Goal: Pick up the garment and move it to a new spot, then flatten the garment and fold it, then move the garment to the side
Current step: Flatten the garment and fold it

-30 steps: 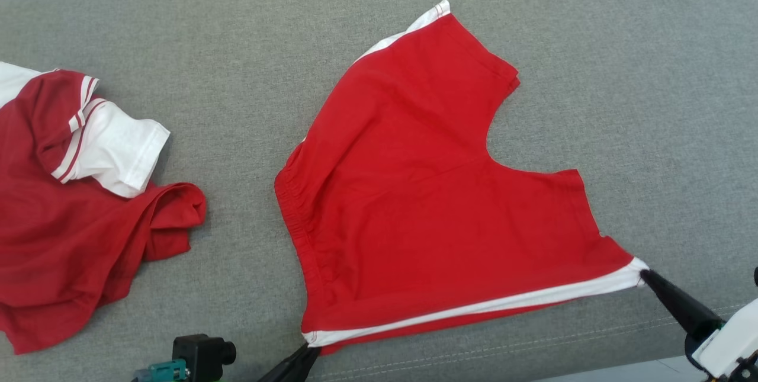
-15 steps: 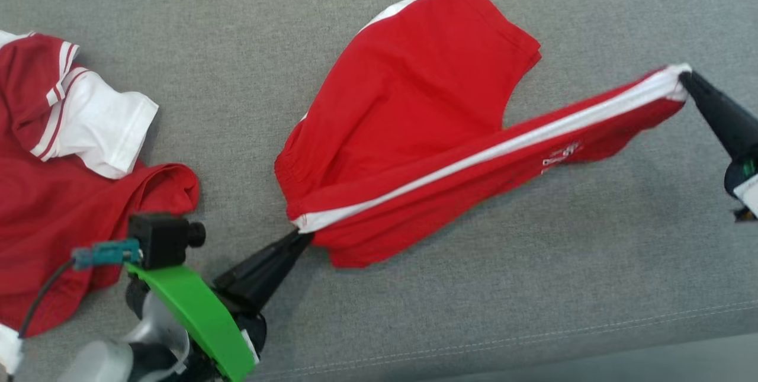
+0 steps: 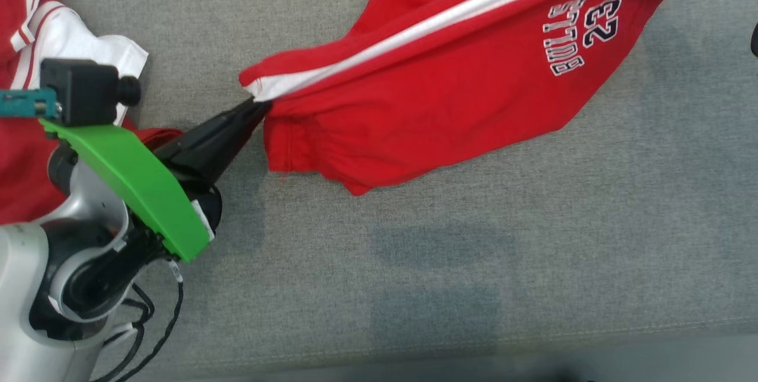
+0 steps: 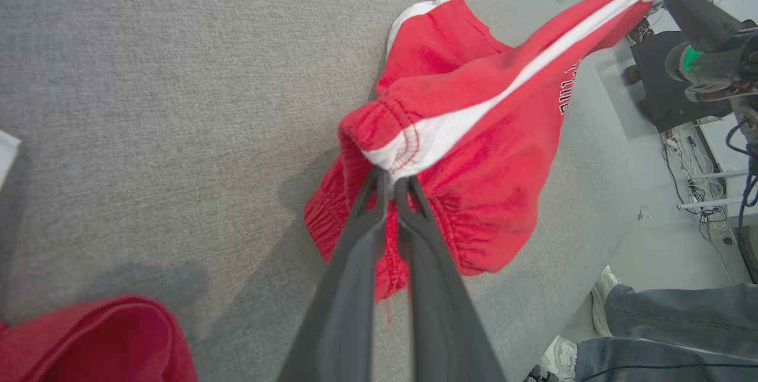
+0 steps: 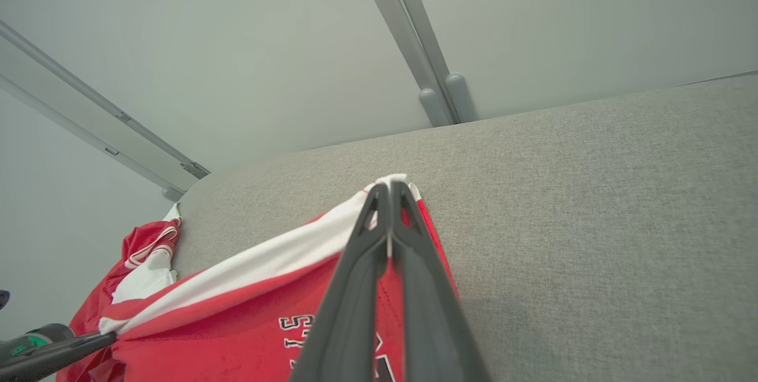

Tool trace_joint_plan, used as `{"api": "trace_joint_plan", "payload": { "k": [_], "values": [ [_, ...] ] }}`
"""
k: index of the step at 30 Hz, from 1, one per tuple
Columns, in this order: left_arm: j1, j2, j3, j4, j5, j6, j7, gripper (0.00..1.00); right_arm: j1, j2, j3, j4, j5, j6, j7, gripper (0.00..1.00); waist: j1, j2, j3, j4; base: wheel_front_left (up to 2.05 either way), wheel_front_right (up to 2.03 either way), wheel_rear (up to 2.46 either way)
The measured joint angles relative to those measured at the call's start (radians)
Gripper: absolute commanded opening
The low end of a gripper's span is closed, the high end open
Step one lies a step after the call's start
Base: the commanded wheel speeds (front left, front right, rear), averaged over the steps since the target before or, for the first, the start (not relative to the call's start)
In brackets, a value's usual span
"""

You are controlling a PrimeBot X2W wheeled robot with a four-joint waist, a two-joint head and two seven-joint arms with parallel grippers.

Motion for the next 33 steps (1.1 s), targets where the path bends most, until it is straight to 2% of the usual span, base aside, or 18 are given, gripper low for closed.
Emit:
{"api": "trace_joint_plan", "payload": {
  "k": [6,11,22,26,27,28,29,30,31,33],
  "values": [
    [-0.105,-0.03,0.013,0.02,-0.034,0.018,0.044,0.0,-0.137,0.011,0.025,0.029,-0.057,-0.016,0.043,0.0,0.0,0.0,0.083,0.031,0.0,0.0,0.0],
    [-0.167,-0.05,0.007,0.062,-0.034,0.022,0.062,0.0,-0.238,0.037,0.055,0.064,-0.105,-0.017,0.061,0.0,0.0001,0.0,0.151,0.061,0.0,0.0,0.0],
    [-0.224,-0.092,-0.02,0.145,-0.032,0.025,0.07,0.0,-0.331,0.111,0.131,0.214,-0.176,-0.017,0.067,0.0,0.0002,0.0,0.22,0.131,0.0,0.0,0.0],
    [-0.225,-0.1,-0.022,0.155,-0.034,0.025,0.074,0.2,-0.357,0.14,0.149,0.247,-0.182,-0.013,0.068,0.0,0.0002,0.0,0.216,0.141,0.0,0.0,0.0],
    [-0.225,-0.103,-0.023,0.163,-0.034,0.025,0.074,0.21,-0.363,0.143,0.154,0.259,-0.185,-0.007,0.068,0.0,0.0001,0.0,0.214,0.141,0.0,0.0,0.0],
    [-0.225,-0.107,-0.025,0.169,-0.034,0.025,0.074,0.26,-0.366,0.144,0.159,0.269,-0.189,-0.005,0.067,0.04,0.0001,0.0,0.211,0.142,0.0,0.0,0.0],
    [-0.225,-0.107,-0.027,0.172,-0.034,0.025,0.074,0.34,-0.366,0.146,0.163,0.279,-0.196,-0.005,0.067,0.24,0.0001,0.0,0.207,0.142,0.0,0.0,0.0],
    [-0.225,-0.107,-0.027,0.174,-0.034,0.025,0.075,0.48,-0.368,0.148,0.167,0.288,-0.205,-0.005,0.066,0.76,0.0001,0.0,0.204,0.142,0.0,0.0,0.0],
    [-0.225,-0.108,-0.027,0.174,-0.034,0.025,0.075,1.0,-0.373,0.152,0.171,0.297,-0.215,0.0,0.064,1.0,0.0001,0.0,0.201,0.141,0.0,0.0,0.0],
    [-0.225,-0.111,-0.028,0.176,-0.034,0.025,0.074,1.0,-0.388,0.168,0.175,0.317,-0.219,0.004,0.056,1.0,0.0001,0.0,0.196,0.138,0.0,0.0,0.0]
  ]
}}
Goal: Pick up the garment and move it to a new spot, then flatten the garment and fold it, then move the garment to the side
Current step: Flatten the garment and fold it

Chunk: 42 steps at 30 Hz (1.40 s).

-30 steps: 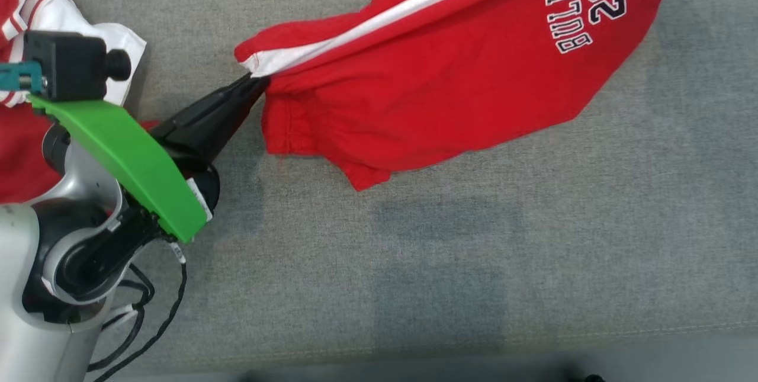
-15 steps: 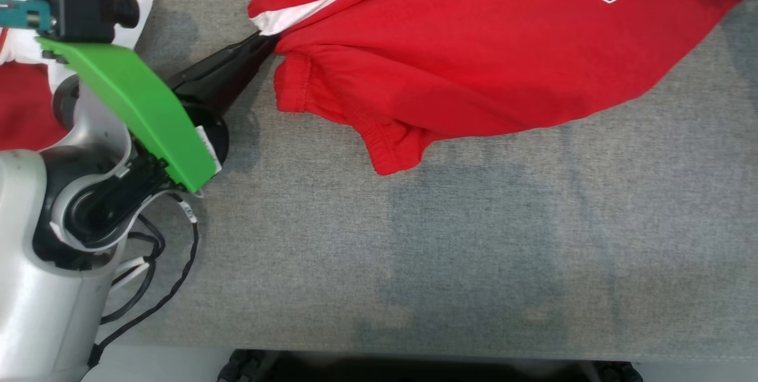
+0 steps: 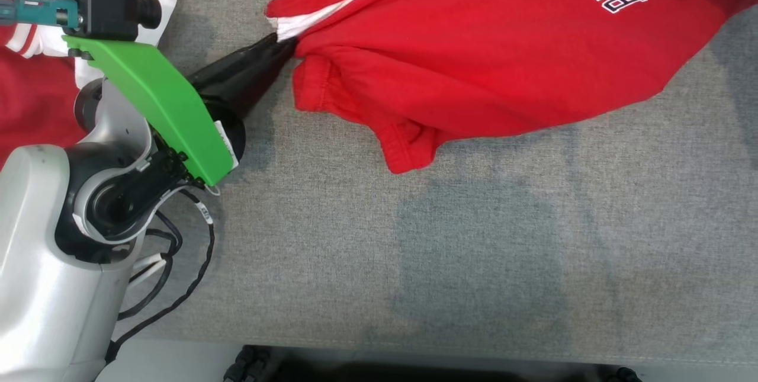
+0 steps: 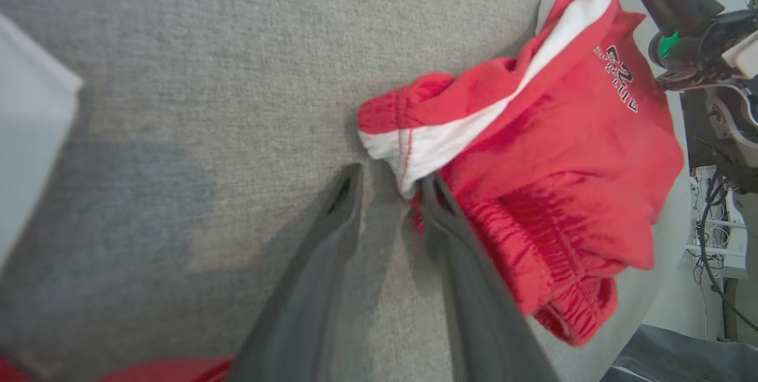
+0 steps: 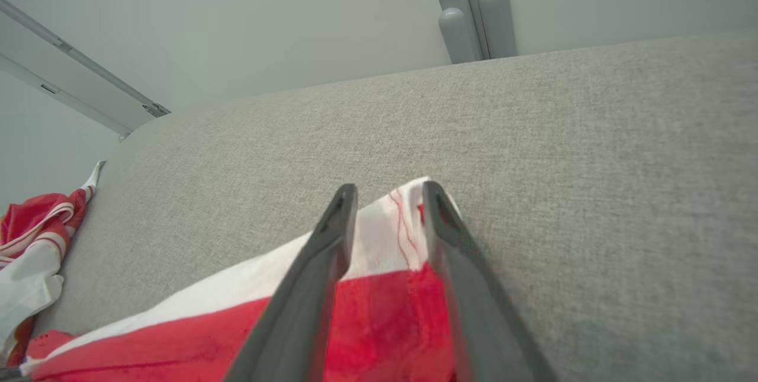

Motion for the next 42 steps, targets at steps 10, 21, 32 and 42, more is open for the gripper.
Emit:
{"api": "trace_joint_plan", "payload": {
  "k": [10,21,32,42],
  "values": [
    [0.057,-0.011,0.0,0.011,0.01,0.0,-0.054,1.0,-0.001,0.035,0.003,0.088,-0.022,0.045,-0.09,1.0,0.0,0.0,-0.061,-0.024,0.0,0.0,0.0],
    [0.252,-0.016,0.119,-0.025,0.034,0.004,-0.197,1.0,0.204,0.01,0.011,0.176,0.02,0.079,-0.125,1.0,-0.0002,0.0,-0.196,-0.06,0.0,0.0,0.0],
    [0.383,-0.087,-0.001,-0.036,-0.002,0.02,-0.153,1.0,0.316,0.003,0.038,0.186,0.074,0.087,-0.063,1.0,-0.0002,0.0,-0.3,-0.098,0.0,0.0,0.0],
    [0.329,-0.141,-0.025,-0.02,0.036,0.027,-0.144,1.0,0.297,0.01,0.053,0.176,0.074,0.088,-0.034,1.0,-0.0002,0.0,-0.255,-0.097,0.0,0.0,0.0]
  ]
}}
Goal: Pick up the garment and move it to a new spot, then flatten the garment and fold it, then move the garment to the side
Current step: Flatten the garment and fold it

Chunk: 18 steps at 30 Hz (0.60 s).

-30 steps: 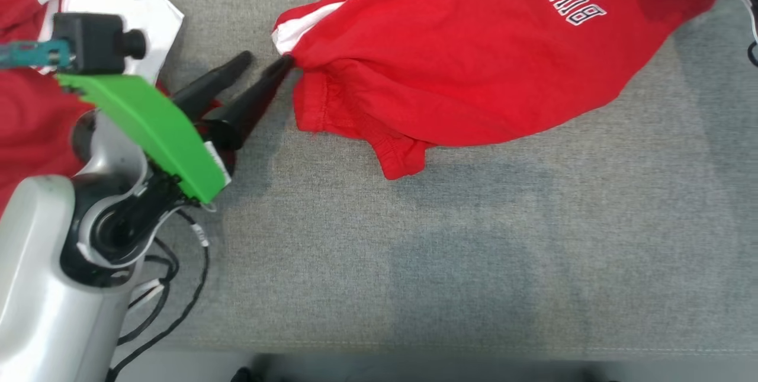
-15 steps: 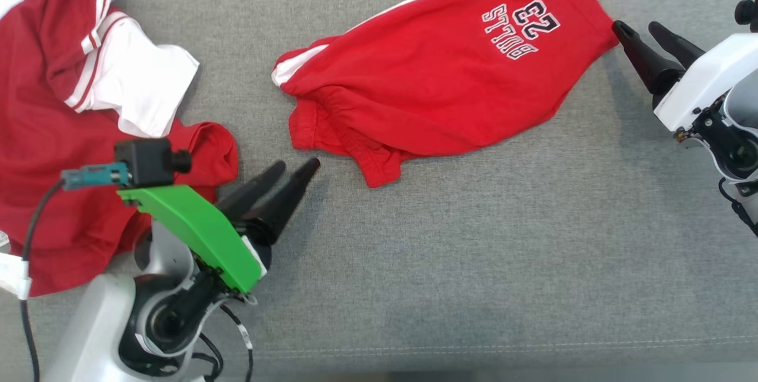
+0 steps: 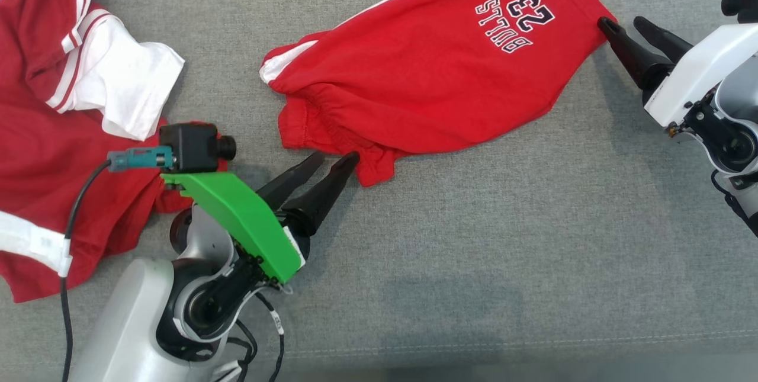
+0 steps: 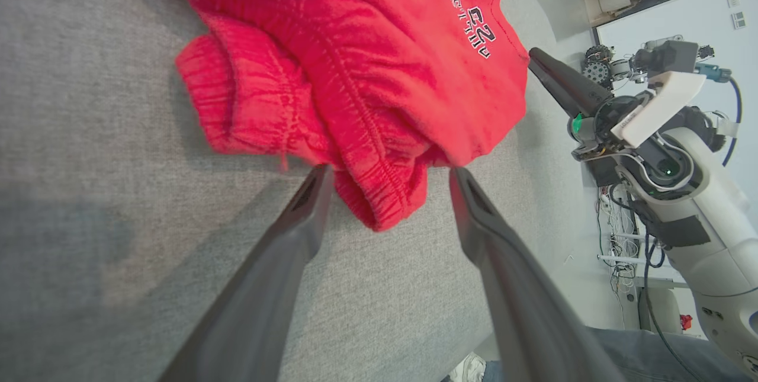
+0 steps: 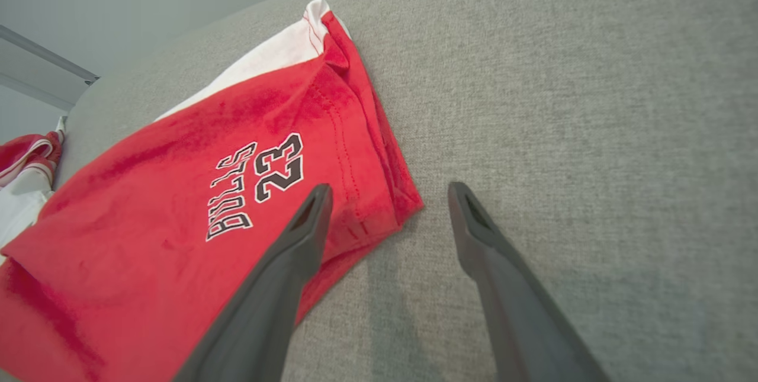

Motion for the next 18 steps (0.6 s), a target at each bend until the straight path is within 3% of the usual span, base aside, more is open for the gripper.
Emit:
{"api": "trace_joint_plan", "payload": {
  "k": [18],
  "values": [
    [-0.065,-0.082,-0.022,0.145,0.072,0.001,0.026,1.0,-0.031,0.024,0.03,0.008,0.0,0.018,0.045,1.0,0.0,0.0,0.014,0.017,0.0,0.0,0.0]
  ]
}}
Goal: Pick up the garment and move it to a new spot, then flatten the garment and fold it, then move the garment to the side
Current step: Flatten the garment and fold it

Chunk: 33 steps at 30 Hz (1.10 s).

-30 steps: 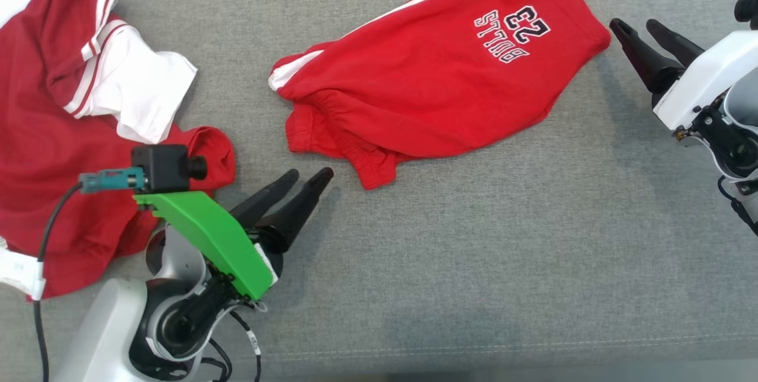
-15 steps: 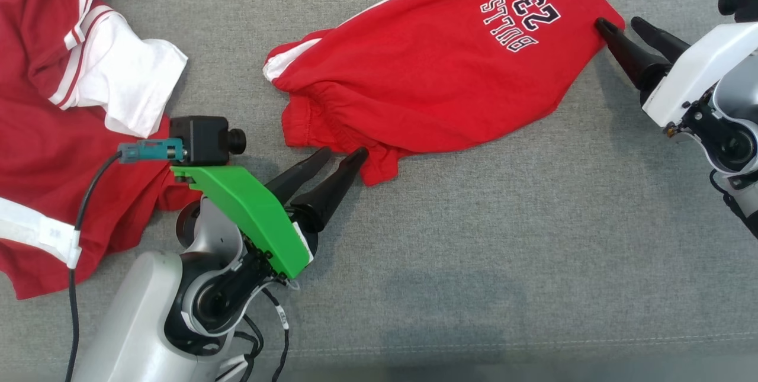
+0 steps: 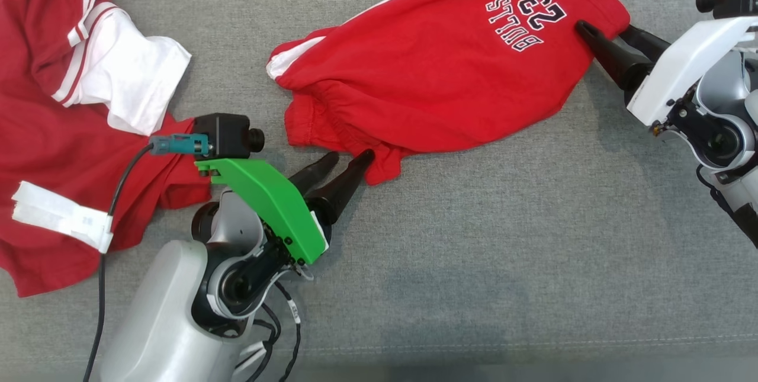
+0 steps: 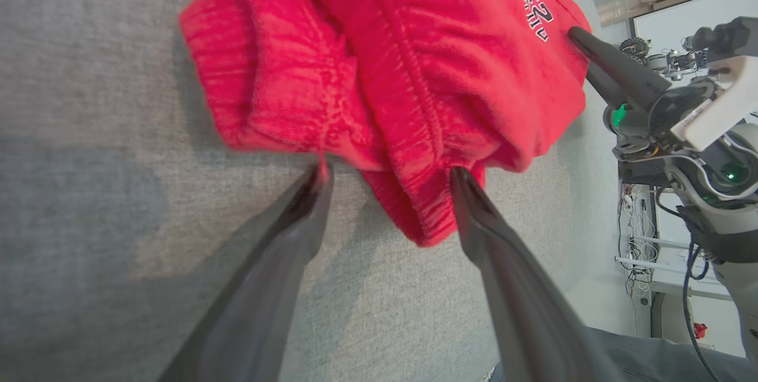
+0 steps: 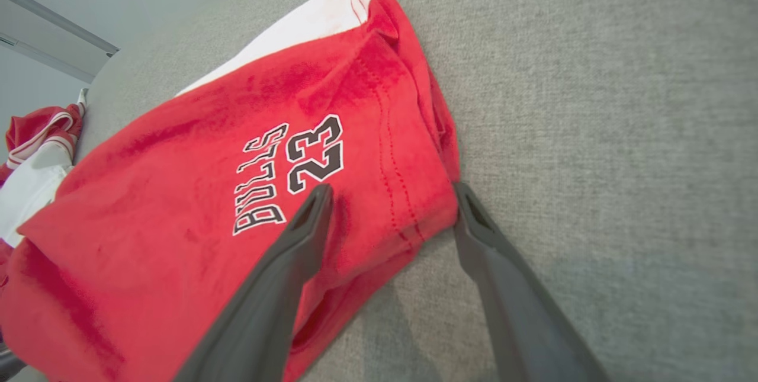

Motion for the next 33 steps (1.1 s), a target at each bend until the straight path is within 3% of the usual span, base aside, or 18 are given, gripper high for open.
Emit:
{"api": "trace_joint_plan", "payload": {
  "k": [8,10,11,12,13,14,15,16,25,33],
  "values": [
    [-0.045,-0.017,-0.005,0.048,0.016,0.0,0.0,1.0,-0.006,0.007,0.003,0.0,0.003,0.004,0.008,1.0,0.0,0.0,0.013,-0.017,0.0,0.0,0.0],
    [-0.057,-0.025,-0.007,0.065,0.016,0.0,-0.001,1.0,-0.006,0.007,0.002,0.001,0.009,0.004,0.008,0.93,0.0,0.0,0.015,-0.02,0.0,0.0,0.0],
    [-0.063,-0.029,-0.009,0.069,0.016,0.0,-0.001,1.0,-0.006,0.007,0.002,0.002,0.011,0.004,0.009,0.78,0.0,0.0,0.016,-0.021,0.0,0.0,0.0],
    [-0.067,-0.031,-0.013,0.073,0.016,0.0,-0.001,0.46,-0.006,0.008,0.002,0.003,0.013,0.005,0.009,0.5,0.0,0.0,0.016,-0.022,0.0,0.0,0.0],
    [-0.072,-0.032,-0.016,0.076,0.016,0.0,-0.001,0.05,-0.006,0.009,0.002,0.004,0.018,0.008,0.009,0.4,0.0,0.0,0.016,-0.023,0.0,0.0,0.0],
    [-0.076,-0.033,-0.02,0.079,0.016,0.0,-0.001,0.0,-0.006,0.011,0.002,0.005,0.021,0.009,0.012,0.13,0.0,0.0,0.016,-0.024,0.0,0.0,0.0],
    [-0.08,-0.033,-0.028,0.082,0.015,0.0,0.0,0.0,-0.006,0.013,0.002,0.007,0.026,0.009,0.012,0.03,0.0,0.0,0.016,-0.025,0.0,0.0,0.0],
    [-0.085,-0.033,-0.035,0.094,0.013,0.0,0.004,0.0,-0.006,0.021,0.002,0.011,0.035,0.017,0.013,0.0,0.0,0.0,0.015,-0.027,0.0,0.0,0.0],
    [-0.088,-0.027,-0.041,0.101,-0.022,-0.011,0.053,0.0,0.006,0.031,-0.02,0.021,0.069,0.035,0.007,0.0,0.0,0.0,-0.011,-0.022,0.0,0.0,0.0],
    [-0.082,0.044,-0.001,0.073,-0.101,-0.036,0.125,0.0,0.084,0.031,-0.063,-0.002,0.131,0.044,-0.031,0.0,0.0,0.0,-0.052,-0.022,0.0,0.0,0.0]
  ]
}}
